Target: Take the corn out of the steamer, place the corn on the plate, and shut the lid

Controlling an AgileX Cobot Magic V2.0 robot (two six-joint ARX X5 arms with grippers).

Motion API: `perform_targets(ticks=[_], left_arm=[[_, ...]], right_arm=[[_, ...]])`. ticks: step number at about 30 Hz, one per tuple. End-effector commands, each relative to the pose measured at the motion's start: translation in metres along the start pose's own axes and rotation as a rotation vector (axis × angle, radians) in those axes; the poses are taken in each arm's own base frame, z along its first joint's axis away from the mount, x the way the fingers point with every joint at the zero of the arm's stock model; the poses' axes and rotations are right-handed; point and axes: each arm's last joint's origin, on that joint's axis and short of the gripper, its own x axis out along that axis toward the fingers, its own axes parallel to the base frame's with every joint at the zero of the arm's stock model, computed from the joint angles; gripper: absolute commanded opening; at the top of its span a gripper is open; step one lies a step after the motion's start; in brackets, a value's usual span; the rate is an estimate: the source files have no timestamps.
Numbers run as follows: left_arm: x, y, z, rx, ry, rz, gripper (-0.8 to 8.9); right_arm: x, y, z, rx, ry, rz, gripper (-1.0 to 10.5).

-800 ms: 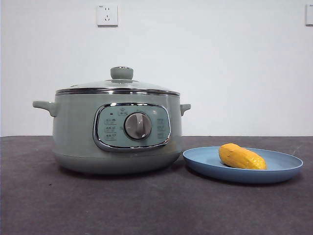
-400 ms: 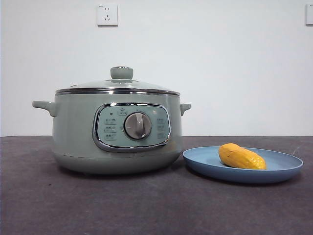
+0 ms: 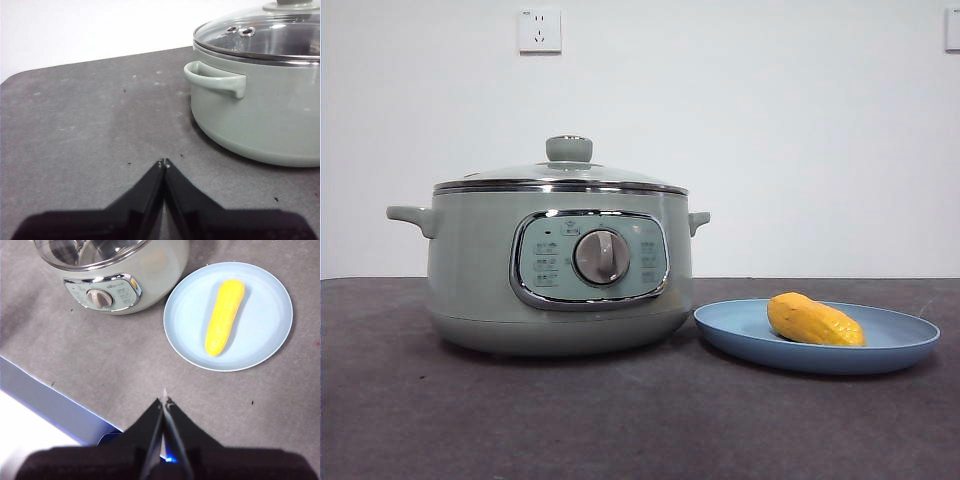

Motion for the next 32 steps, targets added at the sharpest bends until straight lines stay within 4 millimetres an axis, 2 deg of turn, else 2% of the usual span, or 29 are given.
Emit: perform_targets(ticks=[1, 5, 9, 12, 16, 20, 25, 32], left_arm=[[0.001, 0.0, -0.004, -0.007, 0.006, 0.003, -0.03], [0.001, 0.0, -0.004, -0.007, 0.006, 0.003, -0.03], [0.001, 0.0, -0.004, -0.007, 0.006, 0.003, -0.03], [0.001, 0.0, -0.004, -0.007, 0.006, 0.003, -0.03], [0.001, 0.0, -0.004, -0.007, 0.006, 0.003, -0.03], [0.001, 0.0, -0.004, -0.007, 0.006, 0.003, -0.03], [0.001, 0.0, -0.004, -0.008, 0.007, 0.003, -0.03], [0.001, 0.0, -0.004, -0.007, 0.006, 0.003, -0.03]], right_arm=[[-0.001, 0.0, -0.001, -0.006, -0.008, -0.005, 0.0], [-0.017, -0.001, -0.005, -0.039, -0.129, -0.08, 0.0], [-0.038, -0.003, -0.006, -0.034, -0.454, -0.143, 0.0], [-0.042, -0.006, -0.015, -0.028, -0.655, -0.222, 0.0], [-0.022, -0.017, -0.037, -0.069, -0.809, -0.299, 0.0], [0.014, -0.032, -0.064, -0.086, -0.884, -0.34, 0.0], [0.056, -0.048, -0.094, -0.061, -0.884, -0.386, 0.0], [0.089, -0.059, -0.124, -0.023, -0.823, -0.4, 0.0]])
